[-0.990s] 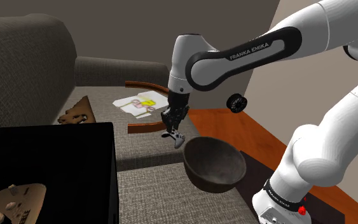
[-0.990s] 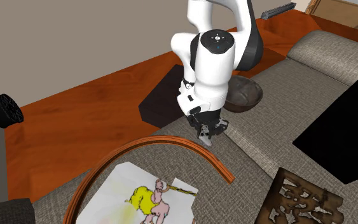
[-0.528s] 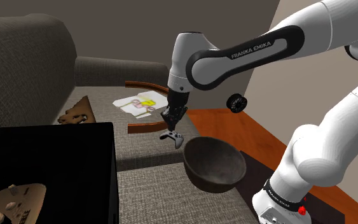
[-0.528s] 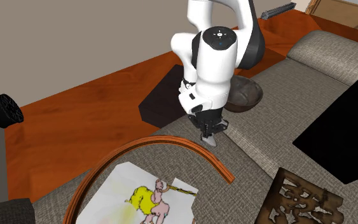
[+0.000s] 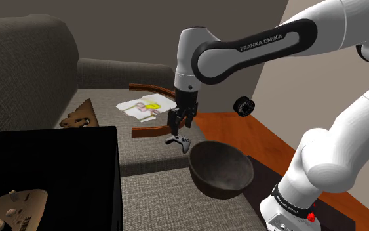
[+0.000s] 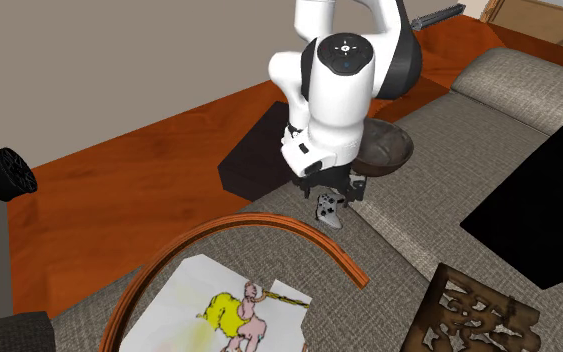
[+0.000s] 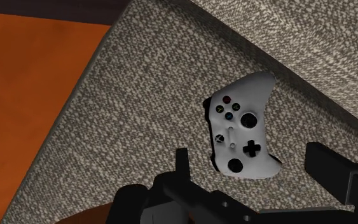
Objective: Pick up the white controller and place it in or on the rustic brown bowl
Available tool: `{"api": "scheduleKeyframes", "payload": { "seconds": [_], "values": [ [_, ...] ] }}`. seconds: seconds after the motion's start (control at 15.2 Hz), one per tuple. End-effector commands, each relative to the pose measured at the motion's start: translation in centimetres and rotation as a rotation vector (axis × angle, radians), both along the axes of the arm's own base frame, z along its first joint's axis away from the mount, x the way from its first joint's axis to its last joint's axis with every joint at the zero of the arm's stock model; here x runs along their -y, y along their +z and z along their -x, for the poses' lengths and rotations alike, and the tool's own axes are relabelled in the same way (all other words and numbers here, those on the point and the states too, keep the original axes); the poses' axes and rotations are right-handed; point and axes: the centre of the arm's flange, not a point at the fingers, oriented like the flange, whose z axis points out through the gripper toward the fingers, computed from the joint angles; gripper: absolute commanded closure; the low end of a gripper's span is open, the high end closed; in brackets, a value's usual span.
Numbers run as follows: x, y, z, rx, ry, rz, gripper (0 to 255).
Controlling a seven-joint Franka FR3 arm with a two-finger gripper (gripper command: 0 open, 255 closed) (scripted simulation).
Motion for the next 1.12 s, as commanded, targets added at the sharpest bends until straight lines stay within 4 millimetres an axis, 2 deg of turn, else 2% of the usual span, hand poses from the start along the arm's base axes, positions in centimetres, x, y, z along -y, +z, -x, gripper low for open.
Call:
{"api": "scheduleKeyframes", "payload": {
  "seconds": [0.0, 0.4, 0.92, 0.99, 1.06],
  "values": [
    [-0.1, -0.3, 0.6, -0.027, 0.032, 0.002, 0],
    [-0.2, -3.8, 0.9, -0.027, 0.032, 0.002, 0],
    [-0.2, -3.8, 1.0, -0.027, 0.032, 0.002, 0],
    [-0.2, -3.8, 1.0, -0.027, 0.032, 0.002, 255],
    [-0.2, -3.8, 1.0, -0.027, 0.032, 0.002, 255]
  ]
}}
